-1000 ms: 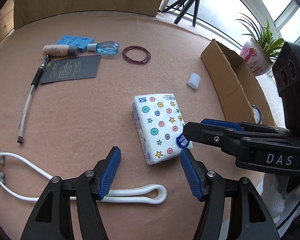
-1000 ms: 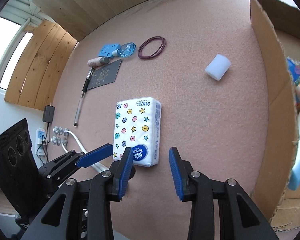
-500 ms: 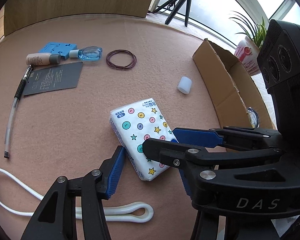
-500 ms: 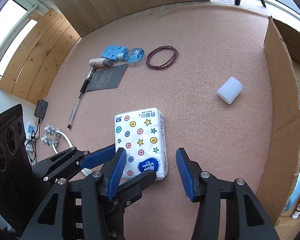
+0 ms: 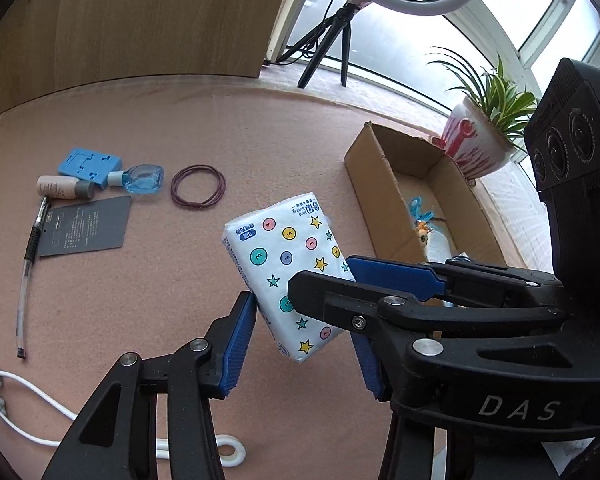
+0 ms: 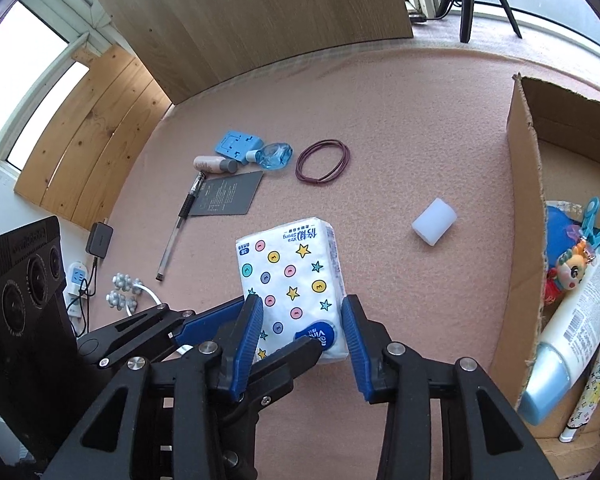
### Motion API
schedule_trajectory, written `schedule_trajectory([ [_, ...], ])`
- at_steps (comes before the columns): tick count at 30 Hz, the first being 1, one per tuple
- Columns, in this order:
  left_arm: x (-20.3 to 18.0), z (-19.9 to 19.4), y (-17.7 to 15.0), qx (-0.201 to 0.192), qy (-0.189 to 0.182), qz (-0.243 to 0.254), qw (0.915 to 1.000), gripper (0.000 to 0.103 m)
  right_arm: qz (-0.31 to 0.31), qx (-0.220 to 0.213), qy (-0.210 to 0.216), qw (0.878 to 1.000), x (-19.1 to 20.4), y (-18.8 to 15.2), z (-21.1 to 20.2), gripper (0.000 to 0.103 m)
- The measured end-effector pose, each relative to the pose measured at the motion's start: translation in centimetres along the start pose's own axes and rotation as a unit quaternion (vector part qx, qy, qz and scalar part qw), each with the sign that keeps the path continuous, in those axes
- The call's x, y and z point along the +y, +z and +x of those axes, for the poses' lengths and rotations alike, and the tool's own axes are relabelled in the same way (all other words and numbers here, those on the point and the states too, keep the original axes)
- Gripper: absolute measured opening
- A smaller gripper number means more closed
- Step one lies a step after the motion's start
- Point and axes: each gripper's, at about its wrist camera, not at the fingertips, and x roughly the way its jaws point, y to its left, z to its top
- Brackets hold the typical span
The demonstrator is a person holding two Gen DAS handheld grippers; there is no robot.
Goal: Organize objects
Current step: 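Carry the tissue pack with the right tool into the box and release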
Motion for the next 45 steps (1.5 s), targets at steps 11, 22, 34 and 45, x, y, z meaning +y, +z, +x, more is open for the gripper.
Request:
schedule_trajectory([
  [11, -9.1, 3.2, 5.7, -0.027, -0.03, 0.065, 0.9971, 0.051, 0.015, -0.086, -0.05, 0.995, -5.7, 2.4, -7.2, 0.038],
  [22, -15.3, 8.5, 8.8, -0.022, -0.033, 0.092, 0.995, 0.051, 0.036, -0.127, -0.104, 0.986, -12.2, 4.0, -9.9, 0.038],
  [34, -17.4, 12.2, 9.6, -0.006, -0.037, 0.096, 0.9947, 0.059, 0.048, -0.127, -0.135, 0.982, -16.1, 4.6, -10.2, 0.038],
  [45, -16.1, 10.0, 9.0, -0.01, -0.006, 0.093, 0.9956, 0.074, 0.061, -0.138, -0.17, 0.974, -16.5, 3.5, -11.1, 0.064],
])
